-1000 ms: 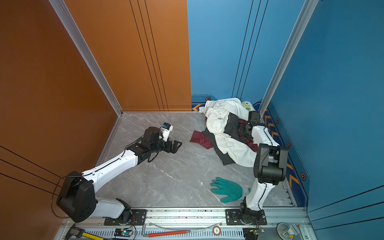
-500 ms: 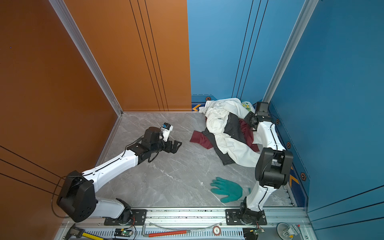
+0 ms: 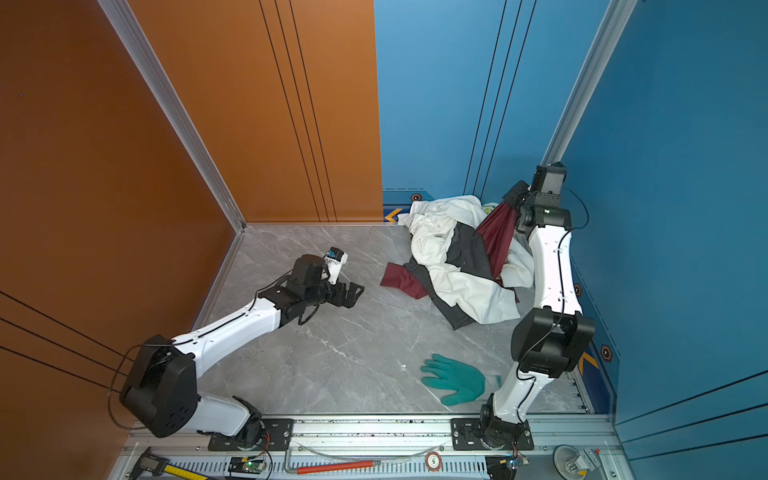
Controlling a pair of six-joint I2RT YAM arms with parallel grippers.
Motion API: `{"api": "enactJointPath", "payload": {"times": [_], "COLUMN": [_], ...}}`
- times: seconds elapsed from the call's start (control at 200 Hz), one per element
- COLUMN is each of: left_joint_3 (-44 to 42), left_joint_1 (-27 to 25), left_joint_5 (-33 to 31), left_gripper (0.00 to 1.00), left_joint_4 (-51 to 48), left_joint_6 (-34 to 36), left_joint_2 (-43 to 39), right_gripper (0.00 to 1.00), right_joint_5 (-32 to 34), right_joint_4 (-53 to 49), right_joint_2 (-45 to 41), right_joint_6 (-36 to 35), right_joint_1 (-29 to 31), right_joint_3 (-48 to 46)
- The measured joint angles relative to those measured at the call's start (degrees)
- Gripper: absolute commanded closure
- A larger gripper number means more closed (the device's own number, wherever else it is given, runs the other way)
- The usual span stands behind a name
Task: Pick out a specific cloth from the pile
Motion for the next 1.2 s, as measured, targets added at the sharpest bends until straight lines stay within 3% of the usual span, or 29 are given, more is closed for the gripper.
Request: {"api": "enactJointPath", "payload": {"times": [0.295, 0.611, 0.736, 0.906, 1.036, 1.196], "left_joint_3": [0.92, 0.94, 0.94, 0.94, 2.86, 15.67], "left_joint_1": [0.00, 0.00, 0.00, -0.22, -4.42, -12.70], "left_joint_5": [-0.17, -0.42, -0.57, -0.55, -1.64, -3.56], "left_gripper": [0.01, 0.01, 0.01, 0.00, 0.02, 0.02], "left_joint_4": [-0.20, -0.24, -0.22, 0.74, 3.04, 9.64], "left_joint_6": [-0.02, -0.02, 0.00, -1.03, -1.33, -0.79], "left_joint_2": [0.28, 0.37, 0.37, 0.35, 0.83, 9.33], "right_gripper": [1.00, 1.00, 1.00, 1.00, 1.00, 1.00], "right_joint_5": [-0.04, -1.03, -2.21, -4.31, -5.68, -7.08], "right_joint_4": [0.44, 7.06, 9.88, 14.12, 14.43, 15.04], "right_joint_2": [0.48, 1.53, 0.85, -5.92, -9.46, -13.46], "right_joint_6": [-0.39, -0.07, 0.48, 0.83, 1.97, 3.87], "right_joint_1": [-0.39, -0.31, 0.57, 3.87, 5.20, 5.62], "right_joint_3": [13.51, 16.90, 16.00, 5.01, 2.58, 0.42]}}
